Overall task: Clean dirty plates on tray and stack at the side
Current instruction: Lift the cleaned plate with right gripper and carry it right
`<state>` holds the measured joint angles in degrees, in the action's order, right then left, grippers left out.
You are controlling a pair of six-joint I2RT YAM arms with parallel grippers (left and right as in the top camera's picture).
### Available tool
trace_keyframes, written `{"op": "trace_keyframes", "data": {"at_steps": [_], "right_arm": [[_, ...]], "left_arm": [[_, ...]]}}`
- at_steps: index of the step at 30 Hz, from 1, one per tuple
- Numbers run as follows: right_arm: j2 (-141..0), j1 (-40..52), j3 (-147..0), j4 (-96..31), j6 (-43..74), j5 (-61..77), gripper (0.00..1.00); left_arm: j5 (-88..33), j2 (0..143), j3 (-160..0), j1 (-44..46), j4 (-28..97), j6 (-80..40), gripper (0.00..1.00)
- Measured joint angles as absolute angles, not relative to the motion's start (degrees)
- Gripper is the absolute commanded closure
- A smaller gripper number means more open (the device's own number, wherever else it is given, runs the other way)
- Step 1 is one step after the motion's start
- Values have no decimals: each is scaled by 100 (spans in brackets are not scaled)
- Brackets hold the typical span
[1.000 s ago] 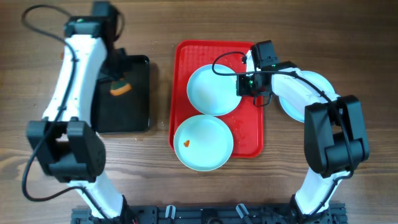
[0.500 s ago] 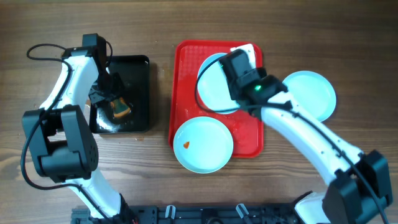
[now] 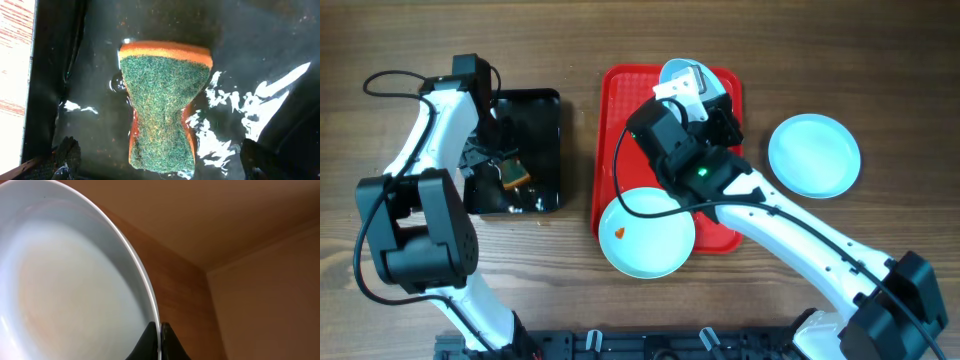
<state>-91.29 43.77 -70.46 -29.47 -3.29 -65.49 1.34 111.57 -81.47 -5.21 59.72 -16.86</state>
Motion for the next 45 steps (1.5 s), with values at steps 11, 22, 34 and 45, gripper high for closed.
{"op": "trace_keyframes", "data": {"at_steps": [11,22,34,45], "right_arm": [[-9126,4606,-7046,-2934,-532,-6871,96],[-9126,4606,-7046,-2845,-591,-6888,95],[-9126,4462,-7046,-3048,-56,-6259,96],[-7957,1507,-7605,-4541,1778,-2462,96]], "left_arm": [[134,11157,-8147,-521,5972,-1686,0],[134,11157,-8147,-521,5972,-1686,0],[134,11157,-8147,-521,5975,-1686,0],[132,11157,-8147,-521,5972,-1686,0]]}}
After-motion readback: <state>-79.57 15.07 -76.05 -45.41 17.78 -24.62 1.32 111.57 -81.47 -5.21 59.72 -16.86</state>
